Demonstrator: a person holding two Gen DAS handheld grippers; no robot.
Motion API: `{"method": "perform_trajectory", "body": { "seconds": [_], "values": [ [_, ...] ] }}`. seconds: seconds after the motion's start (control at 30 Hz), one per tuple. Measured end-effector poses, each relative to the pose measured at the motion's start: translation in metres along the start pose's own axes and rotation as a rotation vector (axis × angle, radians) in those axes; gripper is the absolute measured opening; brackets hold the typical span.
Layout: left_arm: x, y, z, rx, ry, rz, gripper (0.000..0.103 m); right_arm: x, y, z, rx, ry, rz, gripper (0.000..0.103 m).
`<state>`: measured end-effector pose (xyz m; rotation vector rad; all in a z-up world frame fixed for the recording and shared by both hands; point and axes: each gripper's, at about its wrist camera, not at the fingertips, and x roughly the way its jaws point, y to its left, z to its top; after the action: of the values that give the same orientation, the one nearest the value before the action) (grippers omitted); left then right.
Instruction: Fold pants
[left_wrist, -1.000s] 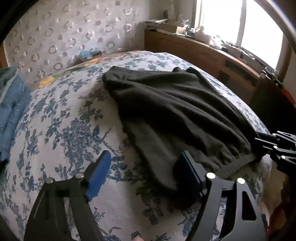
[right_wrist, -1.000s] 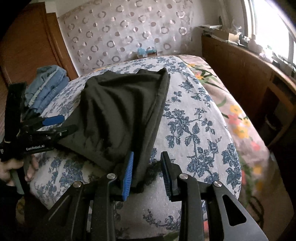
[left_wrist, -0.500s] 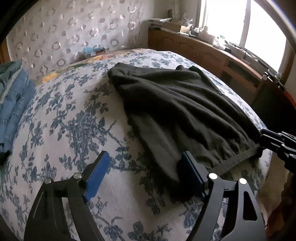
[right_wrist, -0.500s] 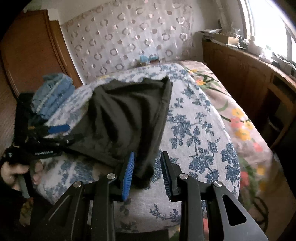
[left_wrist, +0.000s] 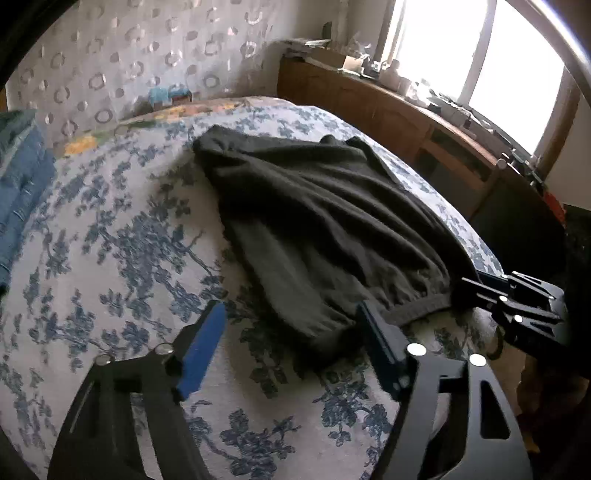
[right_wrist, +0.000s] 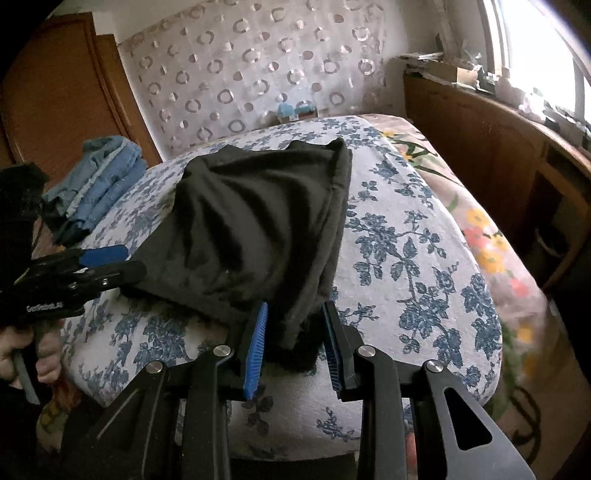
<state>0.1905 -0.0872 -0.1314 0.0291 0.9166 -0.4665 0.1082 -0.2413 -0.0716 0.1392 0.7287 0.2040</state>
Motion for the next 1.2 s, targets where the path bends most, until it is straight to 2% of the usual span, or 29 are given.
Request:
{"method": "perform_trajectory", "body": {
  "seconds": [0.1,0.2,0.23,0.43,0.53,0.6,0.67,0.7,0.83,0.97,1.2],
  "values": [
    [0.004,-0.001,-0.001,-0.013,0.011,-0.011,0.064,0.003,0.003,0.001,-0.012,0.008,0.020,0.030],
    [0.004,-0.001,-0.002,-0.025,0.000,-0.025,0.062,0.007,0.000,0.004,0.000,0.019,0.074,0.016],
    [0.003,0.000,-0.002,-0.041,-0.004,-0.056,0.061,0.008,-0.002,0.004,0.007,0.021,0.088,0.013],
    [-0.001,-0.004,-0.010,-0.081,-0.005,-0.112,0.057,0.009,-0.008,0.004,0.008,0.014,0.112,0.010],
    [-0.003,-0.007,-0.014,-0.093,-0.020,-0.112,0.053,0.010,-0.008,0.002,0.003,0.011,0.111,0.010],
    [-0.003,-0.004,-0.014,-0.112,-0.027,-0.103,0.038,0.009,-0.008,0.001,0.005,0.007,0.111,0.010],
    [-0.001,0.000,-0.013,-0.134,-0.028,-0.107,0.028,0.009,-0.008,0.001,0.006,0.007,0.114,0.010],
    [0.000,0.002,-0.013,-0.136,-0.029,-0.107,0.019,0.008,-0.007,0.001,0.007,0.007,0.115,0.010],
    [-0.003,0.002,-0.012,-0.128,-0.029,-0.110,0.009,0.006,-0.008,0.003,0.010,-0.005,0.139,0.010],
    [-0.030,-0.003,-0.004,-0.111,-0.089,-0.134,0.008,-0.010,-0.005,0.015,-0.001,-0.047,0.171,0.009],
    [-0.113,-0.012,0.028,-0.065,-0.241,-0.169,0.008,-0.065,0.015,0.056,-0.075,-0.176,0.225,0.008]
  ]
}}
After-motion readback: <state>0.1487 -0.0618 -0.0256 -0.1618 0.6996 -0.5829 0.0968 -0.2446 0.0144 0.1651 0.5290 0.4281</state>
